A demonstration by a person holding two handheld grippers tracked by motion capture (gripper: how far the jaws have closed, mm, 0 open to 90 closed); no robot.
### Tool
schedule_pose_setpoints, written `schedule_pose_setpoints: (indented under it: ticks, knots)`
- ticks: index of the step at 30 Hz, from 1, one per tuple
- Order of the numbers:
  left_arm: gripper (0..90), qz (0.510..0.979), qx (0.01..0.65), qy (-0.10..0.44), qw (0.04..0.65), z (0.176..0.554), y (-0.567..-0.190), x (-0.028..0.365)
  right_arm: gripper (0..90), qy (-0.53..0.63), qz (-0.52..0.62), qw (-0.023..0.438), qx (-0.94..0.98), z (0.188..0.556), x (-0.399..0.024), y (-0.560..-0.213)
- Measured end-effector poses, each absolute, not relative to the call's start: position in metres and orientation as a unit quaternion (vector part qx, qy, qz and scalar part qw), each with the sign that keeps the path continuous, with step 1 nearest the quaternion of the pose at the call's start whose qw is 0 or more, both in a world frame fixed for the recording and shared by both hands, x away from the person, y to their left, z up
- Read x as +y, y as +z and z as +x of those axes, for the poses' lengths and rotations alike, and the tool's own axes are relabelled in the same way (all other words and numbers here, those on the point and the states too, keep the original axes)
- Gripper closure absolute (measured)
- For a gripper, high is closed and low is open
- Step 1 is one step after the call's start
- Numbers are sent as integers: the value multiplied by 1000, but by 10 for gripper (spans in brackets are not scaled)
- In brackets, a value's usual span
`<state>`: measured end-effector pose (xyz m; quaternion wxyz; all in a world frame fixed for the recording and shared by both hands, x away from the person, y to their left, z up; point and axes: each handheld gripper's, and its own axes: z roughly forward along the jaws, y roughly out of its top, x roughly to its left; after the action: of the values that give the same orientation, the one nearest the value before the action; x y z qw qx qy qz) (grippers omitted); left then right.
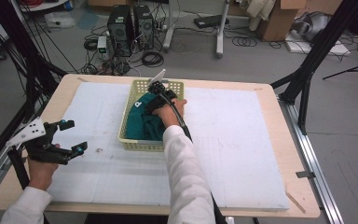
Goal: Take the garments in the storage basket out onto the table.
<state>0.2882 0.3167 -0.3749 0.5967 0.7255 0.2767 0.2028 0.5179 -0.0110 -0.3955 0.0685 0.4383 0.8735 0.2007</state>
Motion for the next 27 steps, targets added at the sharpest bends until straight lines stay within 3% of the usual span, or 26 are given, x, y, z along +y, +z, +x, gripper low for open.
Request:
schedule_pose_setpoints:
  ticks: [17,27]
  knots:
    - [17,726,276,203,596,288,-375,317,334,210,435,55,874,515,-11,-401]
    - [18,726,275,203,597,287,-375,317,553,209,420,44,882,514,-9,-401]
